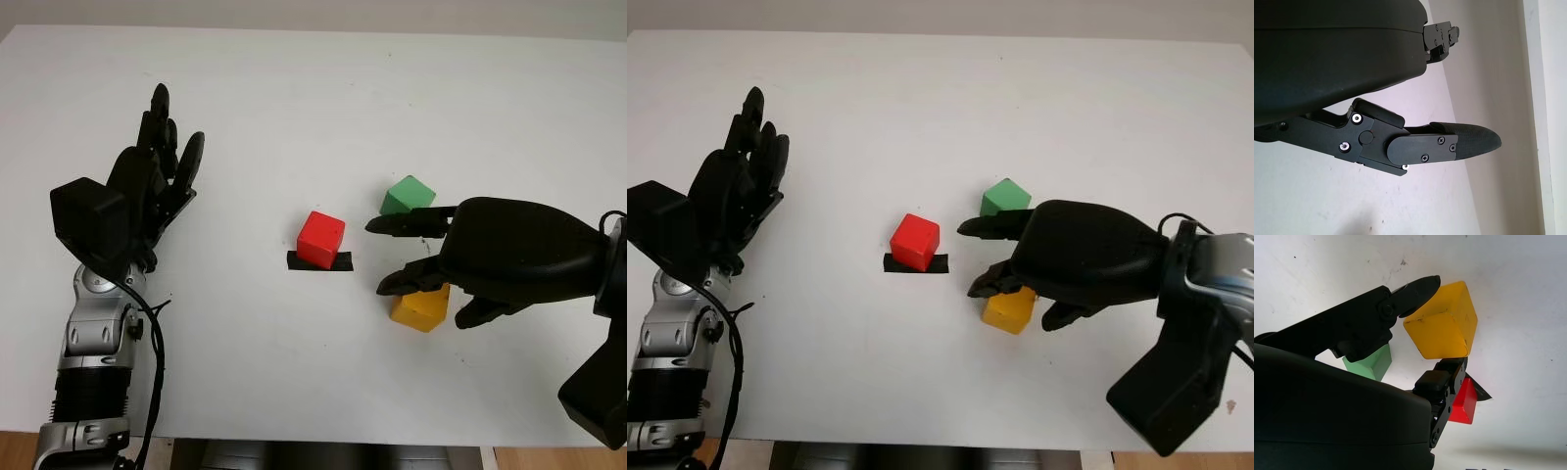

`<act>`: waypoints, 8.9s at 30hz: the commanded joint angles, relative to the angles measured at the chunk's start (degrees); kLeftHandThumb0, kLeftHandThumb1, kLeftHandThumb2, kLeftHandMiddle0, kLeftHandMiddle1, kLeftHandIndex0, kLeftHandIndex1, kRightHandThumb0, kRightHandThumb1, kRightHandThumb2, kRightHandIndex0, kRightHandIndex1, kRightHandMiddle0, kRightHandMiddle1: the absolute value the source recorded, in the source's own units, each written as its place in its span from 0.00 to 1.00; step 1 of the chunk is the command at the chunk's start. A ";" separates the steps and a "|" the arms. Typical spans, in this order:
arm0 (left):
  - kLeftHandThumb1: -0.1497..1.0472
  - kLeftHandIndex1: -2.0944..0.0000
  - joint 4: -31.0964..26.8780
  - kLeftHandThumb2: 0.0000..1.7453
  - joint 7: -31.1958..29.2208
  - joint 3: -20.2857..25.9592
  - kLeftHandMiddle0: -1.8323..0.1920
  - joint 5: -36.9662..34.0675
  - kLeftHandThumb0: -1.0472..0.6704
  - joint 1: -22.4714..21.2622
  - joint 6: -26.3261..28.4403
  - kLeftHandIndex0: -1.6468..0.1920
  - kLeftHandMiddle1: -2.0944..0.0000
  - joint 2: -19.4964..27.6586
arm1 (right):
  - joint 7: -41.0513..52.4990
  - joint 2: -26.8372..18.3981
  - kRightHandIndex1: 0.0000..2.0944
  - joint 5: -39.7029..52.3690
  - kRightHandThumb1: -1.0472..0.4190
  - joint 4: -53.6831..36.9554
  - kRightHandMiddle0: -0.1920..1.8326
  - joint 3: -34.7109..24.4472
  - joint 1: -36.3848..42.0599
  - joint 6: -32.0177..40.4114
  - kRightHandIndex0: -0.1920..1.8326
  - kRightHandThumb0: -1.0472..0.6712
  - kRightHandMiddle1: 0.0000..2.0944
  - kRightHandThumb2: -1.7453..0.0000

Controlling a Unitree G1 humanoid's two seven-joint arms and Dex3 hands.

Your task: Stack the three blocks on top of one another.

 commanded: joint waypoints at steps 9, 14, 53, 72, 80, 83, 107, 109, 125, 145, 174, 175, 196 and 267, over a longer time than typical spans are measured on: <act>1.00 0.97 -1.33 0.25 0.13 0.16 0.99 -0.96 0.18 1.40 0.12 0.98 0.97 -0.54 | -4.45 0.83 0.04 -3.77 0.15 3.83 0.57 1.36 -0.97 -5.03 0.28 0.40 0.22 0.97; 1.00 0.97 -1.12 0.25 0.23 0.04 0.99 -1.15 0.17 1.53 -0.24 0.99 0.97 -0.59 | -6.87 1.37 0.04 -4.60 0.15 5.78 0.49 1.63 -1.46 -6.62 0.30 0.39 0.45 0.97; 1.00 0.98 -2.12 0.30 -0.01 -0.61 1.00 -0.22 0.17 1.67 0.70 1.00 0.98 0.29 | 7.32 16.89 0.02 1.00 0.19 23.07 0.57 12.35 -42.32 23.63 0.33 0.38 0.34 0.97; 1.00 1.00 -4.13 0.32 0.14 -0.33 1.00 -0.24 0.17 1.80 2.14 1.00 1.00 0.29 | 12.03 25.26 0.02 0.59 0.09 38.24 0.34 17.46 -50.85 17.88 0.27 0.35 0.69 0.97; 1.00 0.99 -4.12 0.31 0.68 -0.30 1.00 -0.01 0.17 2.00 2.52 1.00 0.99 0.02 | 13.30 26.21 0.01 0.70 0.09 36.27 0.32 18.22 -49.80 19.27 0.25 0.37 0.69 0.97; 1.00 1.00 -4.50 0.31 0.80 -0.34 1.00 -0.08 0.17 2.06 3.26 1.00 0.99 -0.04 | 14.86 26.73 0.02 1.26 0.09 35.15 0.32 18.28 -49.79 21.28 0.25 0.38 0.69 0.97; 1.00 0.98 -5.42 0.31 1.83 -0.86 1.00 0.82 0.17 3.27 1.98 0.99 0.98 -0.97 | 20.18 27.59 0.02 1.73 0.09 31.06 0.30 20.17 -47.00 26.35 0.24 0.37 0.74 0.97; 1.00 0.98 -5.63 0.31 1.97 -0.87 1.00 0.87 0.16 3.43 2.19 0.99 0.97 -1.02 | 20.34 27.43 0.02 1.66 0.09 31.17 0.30 20.39 -46.98 26.06 0.24 0.37 0.74 0.97; 1.00 0.98 -6.20 0.32 2.11 -1.16 1.00 1.05 0.17 3.97 2.29 1.00 0.98 -0.89 | 19.80 27.22 0.02 0.38 0.08 33.05 0.29 21.10 -46.98 21.75 0.23 0.37 0.73 0.97; 1.00 0.97 -6.17 0.31 2.18 -1.06 0.99 1.30 0.18 4.40 2.02 0.99 0.97 -1.07 | 21.19 27.64 0.02 4.08 0.08 32.16 0.30 20.25 -45.01 25.11 0.23 0.37 0.69 0.97; 1.00 0.98 -6.37 0.32 1.60 -0.80 1.00 1.40 0.20 5.11 1.57 1.00 0.98 -0.61 | 24.98 19.52 0.00 9.56 0.15 25.21 0.04 10.99 -49.25 33.50 0.00 0.14 0.04 0.97; 1.00 0.98 -6.28 0.32 1.38 -0.69 1.00 1.24 0.19 5.08 1.49 1.00 0.98 -0.49 | 23.92 18.71 0.00 10.17 0.15 26.36 0.06 9.63 -50.01 32.33 0.00 0.13 0.05 0.97; 1.00 1.00 -5.28 0.33 -0.01 1.08 1.00 -1.12 0.17 3.80 2.51 1.00 1.00 0.73 | 11.48 8.51 0.00 -1.71 0.10 41.03 0.11 11.16 -43.51 20.94 0.00 0.09 0.04 0.97; 1.00 0.98 -4.53 0.28 -0.46 1.21 1.00 -0.38 0.19 4.20 1.89 0.99 0.98 2.02 | -6.35 15.35 0.02 -3.25 0.08 54.93 0.33 14.69 -36.00 12.76 0.22 0.40 0.59 0.97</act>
